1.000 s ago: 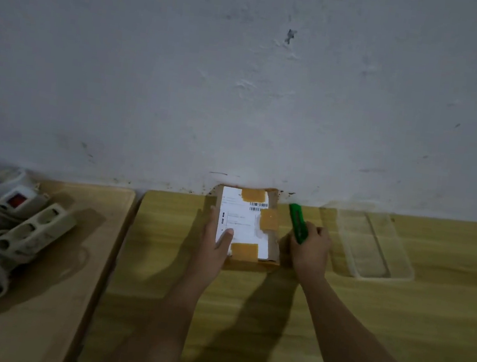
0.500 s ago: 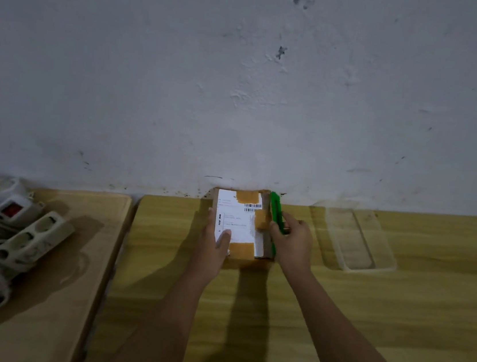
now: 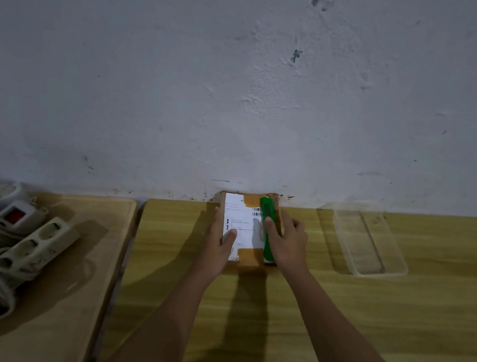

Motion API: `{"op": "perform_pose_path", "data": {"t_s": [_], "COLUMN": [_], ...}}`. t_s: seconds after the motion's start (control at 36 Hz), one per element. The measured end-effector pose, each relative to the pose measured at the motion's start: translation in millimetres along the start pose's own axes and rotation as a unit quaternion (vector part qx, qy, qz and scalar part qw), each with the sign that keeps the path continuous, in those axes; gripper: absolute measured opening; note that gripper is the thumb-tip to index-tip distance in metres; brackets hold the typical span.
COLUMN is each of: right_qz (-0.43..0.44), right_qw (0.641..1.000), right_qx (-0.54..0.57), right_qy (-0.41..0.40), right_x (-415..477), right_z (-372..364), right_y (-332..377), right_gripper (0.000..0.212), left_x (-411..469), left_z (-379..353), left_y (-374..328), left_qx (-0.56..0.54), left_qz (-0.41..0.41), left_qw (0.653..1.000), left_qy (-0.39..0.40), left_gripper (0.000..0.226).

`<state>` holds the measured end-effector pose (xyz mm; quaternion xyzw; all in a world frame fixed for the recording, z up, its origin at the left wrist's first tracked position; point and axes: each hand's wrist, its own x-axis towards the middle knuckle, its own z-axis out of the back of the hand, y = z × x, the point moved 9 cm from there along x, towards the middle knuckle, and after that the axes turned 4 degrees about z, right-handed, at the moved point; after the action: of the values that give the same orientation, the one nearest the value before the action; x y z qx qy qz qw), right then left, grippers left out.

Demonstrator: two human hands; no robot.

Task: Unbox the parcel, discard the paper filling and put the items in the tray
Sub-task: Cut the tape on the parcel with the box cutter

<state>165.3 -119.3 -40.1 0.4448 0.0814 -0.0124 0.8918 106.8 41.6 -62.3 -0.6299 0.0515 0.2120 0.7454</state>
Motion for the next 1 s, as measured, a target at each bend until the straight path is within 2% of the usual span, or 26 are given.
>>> {"op": "perform_pose_path", "data": {"t_s": [0.08,0.14,0.42,0.67,0.78,0.89,1.0], "right_qz": [-0.037,-0.038,0.013,0.04,0.05,0.059,0.073], "right_qw": [0.985,0.975,0.966,0.97,0.968,0.968,0.968], "right_qx": [0.145,0.178,0.153,0.128,0.102,0.028,-0.064], "right_qy": [0.082,0.125,0.208,0.201,0.222,0.244,0.232], "right_x": [-3,-10,-69,-157,-184,-193,-184], "right_z": [-21,-28,-5,46,61,72,85], "right_y": [-7,-4,-22,-74,-90,-90,-91], "right_gripper": [0.07,0.068,0.074,0.07,0.07,0.067,0.063], "left_x": [-2,-7,-82,-184,-226,-262,-279], "left_z": [-4,-7,-42,-96,-109,-115,-127], "left_y": [-1,-1,17,27,37,66,72], "left_qx": [-0.024,-0.035,-0.051,-0.088,-0.112,-0.099,-0.104], "left_qz": [0.013,0.019,0.04,0.016,0.013,0.071,0.111], "left_qw": [1.0,0.999,0.998,0.996,0.988,0.959,0.929], "left_qy": [0.004,0.0,0.003,-0.023,-0.103,-0.257,-0.337], "left_gripper": [0.067,0.068,0.081,0.077,0.064,0.071,0.074]}}
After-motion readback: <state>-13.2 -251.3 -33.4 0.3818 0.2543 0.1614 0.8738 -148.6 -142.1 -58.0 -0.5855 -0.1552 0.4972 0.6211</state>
